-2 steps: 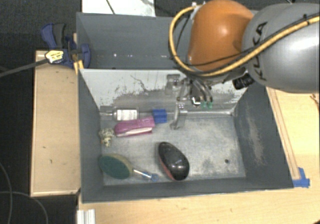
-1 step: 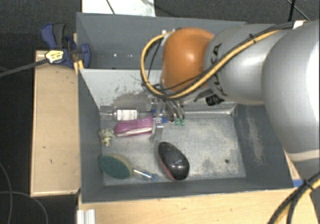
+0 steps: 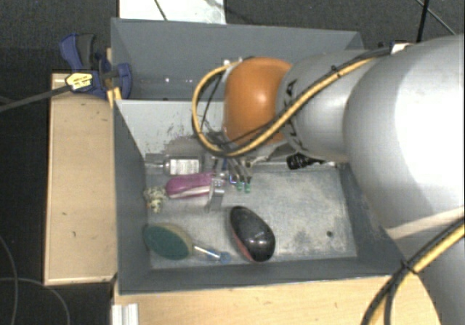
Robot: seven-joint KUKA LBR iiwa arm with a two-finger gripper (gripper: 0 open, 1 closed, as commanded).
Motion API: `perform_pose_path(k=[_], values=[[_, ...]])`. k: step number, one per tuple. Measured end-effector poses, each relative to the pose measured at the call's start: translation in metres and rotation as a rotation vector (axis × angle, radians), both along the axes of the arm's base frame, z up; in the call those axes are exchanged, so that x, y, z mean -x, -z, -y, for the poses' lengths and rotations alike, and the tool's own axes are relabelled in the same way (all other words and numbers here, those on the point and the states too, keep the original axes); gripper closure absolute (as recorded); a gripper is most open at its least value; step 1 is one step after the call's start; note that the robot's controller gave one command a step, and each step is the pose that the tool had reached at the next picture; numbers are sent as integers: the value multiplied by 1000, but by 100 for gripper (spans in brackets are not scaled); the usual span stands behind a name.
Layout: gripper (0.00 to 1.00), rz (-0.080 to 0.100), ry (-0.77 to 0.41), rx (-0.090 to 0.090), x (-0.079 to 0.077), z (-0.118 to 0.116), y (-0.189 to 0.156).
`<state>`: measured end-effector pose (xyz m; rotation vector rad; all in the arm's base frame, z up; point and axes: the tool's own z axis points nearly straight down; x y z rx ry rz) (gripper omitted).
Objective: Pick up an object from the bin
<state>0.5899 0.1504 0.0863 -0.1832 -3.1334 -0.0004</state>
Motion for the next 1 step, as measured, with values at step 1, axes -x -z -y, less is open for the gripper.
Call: perform_pose_path(k=[1], values=[[100,5,4,-1,-1,0,-3]])
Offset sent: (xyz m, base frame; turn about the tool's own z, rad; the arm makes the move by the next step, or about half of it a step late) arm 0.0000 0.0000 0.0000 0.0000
